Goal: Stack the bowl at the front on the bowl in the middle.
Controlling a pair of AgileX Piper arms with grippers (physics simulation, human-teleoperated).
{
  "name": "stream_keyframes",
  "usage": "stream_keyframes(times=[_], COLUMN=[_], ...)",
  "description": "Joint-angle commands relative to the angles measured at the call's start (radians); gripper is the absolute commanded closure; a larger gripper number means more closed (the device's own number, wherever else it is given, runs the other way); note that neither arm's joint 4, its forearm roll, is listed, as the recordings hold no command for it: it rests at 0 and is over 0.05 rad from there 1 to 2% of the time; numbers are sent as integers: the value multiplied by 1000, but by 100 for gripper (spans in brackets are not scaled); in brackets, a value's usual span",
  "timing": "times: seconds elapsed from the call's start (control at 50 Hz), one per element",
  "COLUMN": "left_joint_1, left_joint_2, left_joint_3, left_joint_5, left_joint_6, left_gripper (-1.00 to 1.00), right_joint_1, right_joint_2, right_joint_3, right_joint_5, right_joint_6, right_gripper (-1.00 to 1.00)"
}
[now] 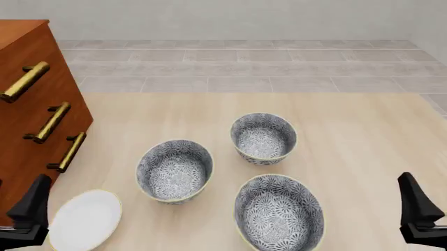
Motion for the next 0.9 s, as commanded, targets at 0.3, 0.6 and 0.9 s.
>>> stream_keyframes(times=[0.3,0.6,0.9], left_joint_1=[26,21,7], left_joint_2=[103,148,164], left_joint_3=[1,1,2], left_joint_5=[-81,-116,-121], left_joint_6=[7,9,15], left_gripper=[-100,-100,-100], right_joint_1=[55,126,216], right_joint_2=[213,563,866], right_joint_3=[-62,-282,-478], right_joint_5=[-82,-97,-9], right_joint_6=[54,83,168], right_gripper=[-100,-100,-100])
